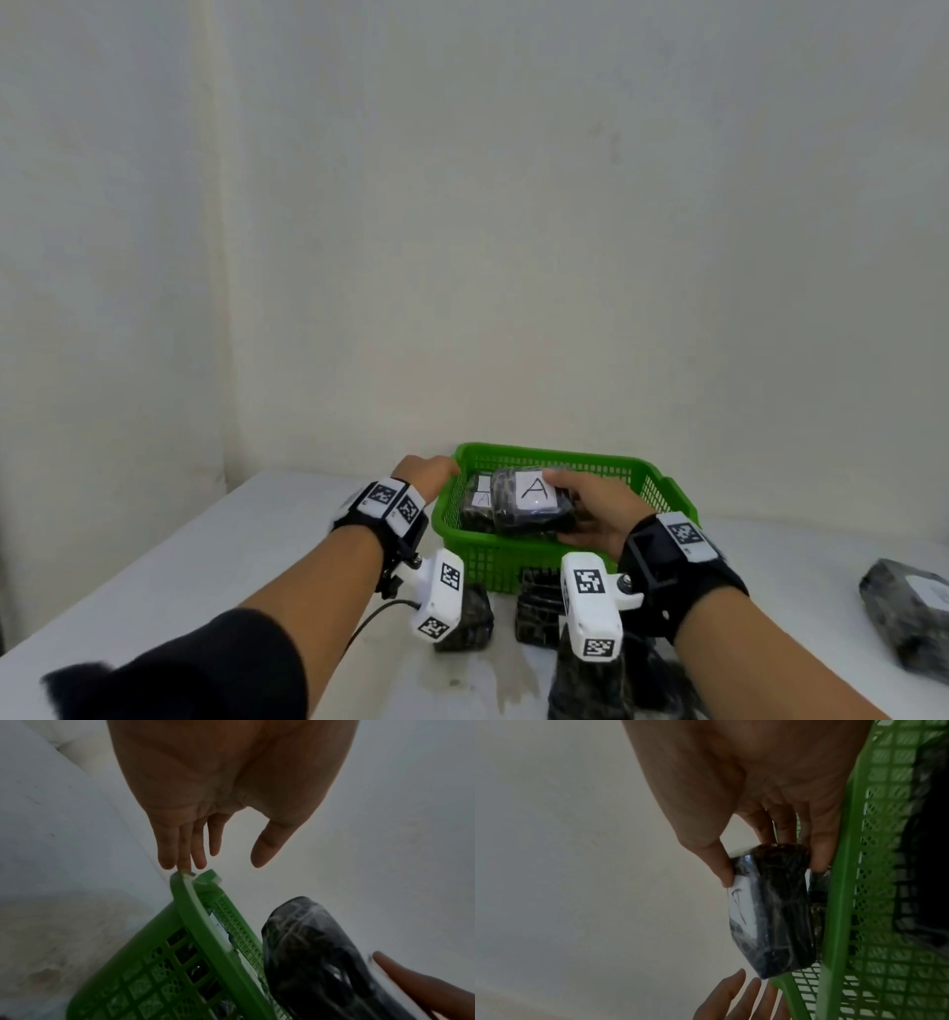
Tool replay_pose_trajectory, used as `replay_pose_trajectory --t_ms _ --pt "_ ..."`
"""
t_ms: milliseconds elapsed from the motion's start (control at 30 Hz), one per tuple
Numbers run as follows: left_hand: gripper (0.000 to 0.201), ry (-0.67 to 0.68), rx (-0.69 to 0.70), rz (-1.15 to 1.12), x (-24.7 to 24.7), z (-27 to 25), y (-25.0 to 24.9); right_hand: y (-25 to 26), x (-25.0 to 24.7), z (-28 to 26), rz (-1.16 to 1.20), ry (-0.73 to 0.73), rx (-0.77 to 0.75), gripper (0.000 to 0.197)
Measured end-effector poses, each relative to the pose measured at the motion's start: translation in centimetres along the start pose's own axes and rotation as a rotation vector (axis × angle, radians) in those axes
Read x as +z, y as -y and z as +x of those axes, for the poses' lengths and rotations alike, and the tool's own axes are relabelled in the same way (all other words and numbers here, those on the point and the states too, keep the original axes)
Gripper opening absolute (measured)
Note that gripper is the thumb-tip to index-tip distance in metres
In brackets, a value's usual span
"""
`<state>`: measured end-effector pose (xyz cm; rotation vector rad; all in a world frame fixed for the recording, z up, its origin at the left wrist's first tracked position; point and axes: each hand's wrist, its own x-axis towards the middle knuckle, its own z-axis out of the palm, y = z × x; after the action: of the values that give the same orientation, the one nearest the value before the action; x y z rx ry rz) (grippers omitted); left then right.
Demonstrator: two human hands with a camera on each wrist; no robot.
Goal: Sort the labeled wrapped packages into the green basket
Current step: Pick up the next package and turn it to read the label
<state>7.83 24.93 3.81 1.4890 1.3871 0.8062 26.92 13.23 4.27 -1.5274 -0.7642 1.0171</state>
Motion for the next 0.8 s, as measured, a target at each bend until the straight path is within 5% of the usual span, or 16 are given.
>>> replay_pose_trajectory --t_ms 133,233,633,800 --pt "0.029 0.027 0.008 0.073 1.5 2.0 -0.2 0.3 1.0 3.2 -0.177 -0.075 -0.012 0.047" --pt "0.036 -0.003 0.068 0.280 2.2 3.0 0.3 0.1 1.9 3.9 -0.339 -0.026 0.039 0.029" --pt "0.035 0.052 0.253 0.803 3.4 3.6 1.7 0.0 3.5 4.8 -0.738 0.102 0.119 0.026" --pt "0.036 0.018 0.303 0.959 3.5 3.1 1.9 -0.1 4.0 5.3 -0.812 0.075 0.099 0.051"
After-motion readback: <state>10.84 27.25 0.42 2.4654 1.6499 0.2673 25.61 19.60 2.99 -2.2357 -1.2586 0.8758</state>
